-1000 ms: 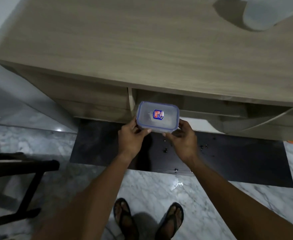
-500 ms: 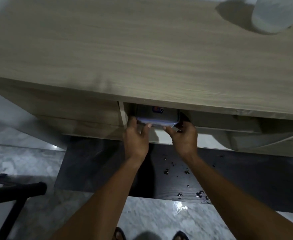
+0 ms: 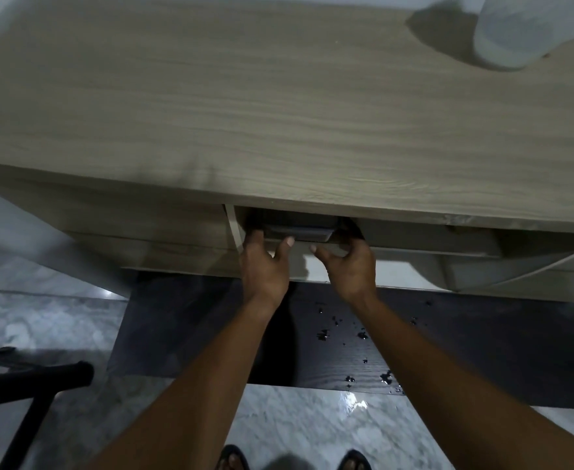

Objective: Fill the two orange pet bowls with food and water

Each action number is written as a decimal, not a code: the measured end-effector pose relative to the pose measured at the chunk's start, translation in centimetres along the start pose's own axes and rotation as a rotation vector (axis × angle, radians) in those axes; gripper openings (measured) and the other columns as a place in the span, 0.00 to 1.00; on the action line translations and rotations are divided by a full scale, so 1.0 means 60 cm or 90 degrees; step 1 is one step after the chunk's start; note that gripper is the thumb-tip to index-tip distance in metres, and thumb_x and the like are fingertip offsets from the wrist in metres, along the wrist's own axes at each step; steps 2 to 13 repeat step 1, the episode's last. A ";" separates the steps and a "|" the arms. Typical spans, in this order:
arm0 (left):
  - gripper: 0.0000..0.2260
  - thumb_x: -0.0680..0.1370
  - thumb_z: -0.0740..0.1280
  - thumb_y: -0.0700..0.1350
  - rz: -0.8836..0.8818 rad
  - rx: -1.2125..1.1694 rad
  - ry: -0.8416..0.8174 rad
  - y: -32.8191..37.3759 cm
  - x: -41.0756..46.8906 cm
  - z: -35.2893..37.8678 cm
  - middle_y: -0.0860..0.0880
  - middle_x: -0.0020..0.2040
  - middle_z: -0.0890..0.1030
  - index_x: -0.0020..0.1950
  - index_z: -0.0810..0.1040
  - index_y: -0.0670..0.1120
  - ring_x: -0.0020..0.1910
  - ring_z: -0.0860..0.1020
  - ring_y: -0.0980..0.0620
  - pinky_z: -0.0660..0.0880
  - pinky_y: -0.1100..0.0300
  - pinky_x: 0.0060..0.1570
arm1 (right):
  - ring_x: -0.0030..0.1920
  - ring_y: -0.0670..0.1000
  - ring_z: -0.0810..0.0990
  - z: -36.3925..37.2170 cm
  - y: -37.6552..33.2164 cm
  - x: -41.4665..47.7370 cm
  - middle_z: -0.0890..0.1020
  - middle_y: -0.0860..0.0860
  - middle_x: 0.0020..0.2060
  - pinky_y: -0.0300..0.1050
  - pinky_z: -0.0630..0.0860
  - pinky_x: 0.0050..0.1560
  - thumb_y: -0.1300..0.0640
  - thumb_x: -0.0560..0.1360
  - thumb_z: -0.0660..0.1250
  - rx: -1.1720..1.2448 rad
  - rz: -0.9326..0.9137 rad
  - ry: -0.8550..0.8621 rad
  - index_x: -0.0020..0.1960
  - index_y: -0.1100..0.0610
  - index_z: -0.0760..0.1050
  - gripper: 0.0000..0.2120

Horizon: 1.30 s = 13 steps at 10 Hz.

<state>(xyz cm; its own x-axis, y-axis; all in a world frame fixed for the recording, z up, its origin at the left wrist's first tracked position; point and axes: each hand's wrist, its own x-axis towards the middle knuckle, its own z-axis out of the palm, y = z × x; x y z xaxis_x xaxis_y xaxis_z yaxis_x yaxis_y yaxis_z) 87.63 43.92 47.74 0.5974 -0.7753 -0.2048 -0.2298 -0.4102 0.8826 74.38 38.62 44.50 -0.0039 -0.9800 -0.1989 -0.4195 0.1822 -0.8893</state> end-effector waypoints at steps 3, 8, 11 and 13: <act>0.24 0.79 0.70 0.51 -0.045 0.012 -0.038 0.011 -0.029 -0.023 0.37 0.67 0.76 0.68 0.70 0.38 0.68 0.74 0.40 0.74 0.53 0.61 | 0.62 0.51 0.77 -0.021 -0.016 -0.046 0.80 0.50 0.64 0.49 0.75 0.63 0.50 0.71 0.79 0.017 0.048 -0.016 0.72 0.52 0.72 0.33; 0.24 0.79 0.70 0.51 -0.045 0.012 -0.038 0.011 -0.029 -0.023 0.37 0.67 0.76 0.68 0.70 0.38 0.68 0.74 0.40 0.74 0.53 0.61 | 0.62 0.51 0.77 -0.021 -0.016 -0.046 0.80 0.50 0.64 0.49 0.75 0.63 0.50 0.71 0.79 0.017 0.048 -0.016 0.72 0.52 0.72 0.33; 0.24 0.79 0.70 0.51 -0.045 0.012 -0.038 0.011 -0.029 -0.023 0.37 0.67 0.76 0.68 0.70 0.38 0.68 0.74 0.40 0.74 0.53 0.61 | 0.62 0.51 0.77 -0.021 -0.016 -0.046 0.80 0.50 0.64 0.49 0.75 0.63 0.50 0.71 0.79 0.017 0.048 -0.016 0.72 0.52 0.72 0.33; 0.24 0.79 0.70 0.51 -0.045 0.012 -0.038 0.011 -0.029 -0.023 0.37 0.67 0.76 0.68 0.70 0.38 0.68 0.74 0.40 0.74 0.53 0.61 | 0.62 0.51 0.77 -0.021 -0.016 -0.046 0.80 0.50 0.64 0.49 0.75 0.63 0.50 0.71 0.79 0.017 0.048 -0.016 0.72 0.52 0.72 0.33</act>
